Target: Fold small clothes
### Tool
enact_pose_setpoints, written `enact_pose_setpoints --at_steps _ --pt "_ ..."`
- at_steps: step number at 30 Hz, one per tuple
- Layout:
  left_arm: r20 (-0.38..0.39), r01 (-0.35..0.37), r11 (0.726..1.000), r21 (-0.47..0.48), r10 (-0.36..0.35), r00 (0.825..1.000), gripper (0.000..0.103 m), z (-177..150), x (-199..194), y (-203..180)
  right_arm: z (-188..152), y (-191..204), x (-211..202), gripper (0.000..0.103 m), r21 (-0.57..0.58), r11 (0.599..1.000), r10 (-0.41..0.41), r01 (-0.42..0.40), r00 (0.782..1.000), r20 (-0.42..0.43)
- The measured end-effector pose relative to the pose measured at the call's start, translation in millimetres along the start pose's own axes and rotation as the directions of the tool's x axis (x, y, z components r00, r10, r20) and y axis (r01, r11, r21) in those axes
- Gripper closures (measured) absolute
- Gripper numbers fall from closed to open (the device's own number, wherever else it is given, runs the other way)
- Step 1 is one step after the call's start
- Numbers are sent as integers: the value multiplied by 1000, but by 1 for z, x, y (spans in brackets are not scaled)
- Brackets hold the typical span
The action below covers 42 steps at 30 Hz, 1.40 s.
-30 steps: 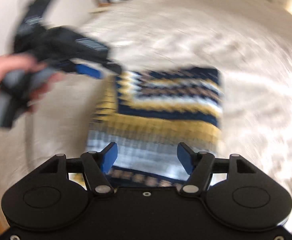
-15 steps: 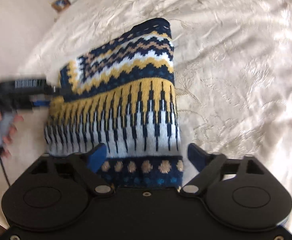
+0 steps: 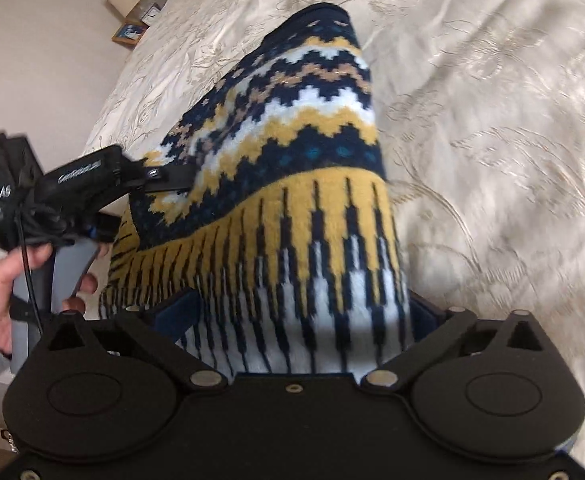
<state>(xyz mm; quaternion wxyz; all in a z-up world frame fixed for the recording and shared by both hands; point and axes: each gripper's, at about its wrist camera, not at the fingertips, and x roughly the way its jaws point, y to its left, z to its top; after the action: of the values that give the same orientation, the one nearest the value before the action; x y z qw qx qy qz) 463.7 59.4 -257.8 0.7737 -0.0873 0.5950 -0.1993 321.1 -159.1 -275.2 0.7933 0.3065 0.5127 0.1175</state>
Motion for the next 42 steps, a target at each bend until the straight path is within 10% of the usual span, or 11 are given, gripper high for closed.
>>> enact_pose_setpoints --at_steps 19,21,24,26,42 --pt "-67 -30 999 -20 29 997 1 13 11 -8 -1 -7 -5 0 99 994 45 -43 999 -15" --pt "-49 -9 1000 -21 8 999 7 12 9 -6 3 -10 -6 3 132 990 56 -50 997 -43" --pt "-2 49 999 -20 -49 999 51 6 1 -3 5 -4 -13 43 106 994 -5 11 998 -56" --pt "10 45 999 -22 -45 999 68 4 -5 -7 4 -1 -21 51 103 995 1 3 999 -42" --pt "63 -30 993 113 23 998 77 -28 -49 -71 -18 31 -103 62 62 998 -25 20 997 74"
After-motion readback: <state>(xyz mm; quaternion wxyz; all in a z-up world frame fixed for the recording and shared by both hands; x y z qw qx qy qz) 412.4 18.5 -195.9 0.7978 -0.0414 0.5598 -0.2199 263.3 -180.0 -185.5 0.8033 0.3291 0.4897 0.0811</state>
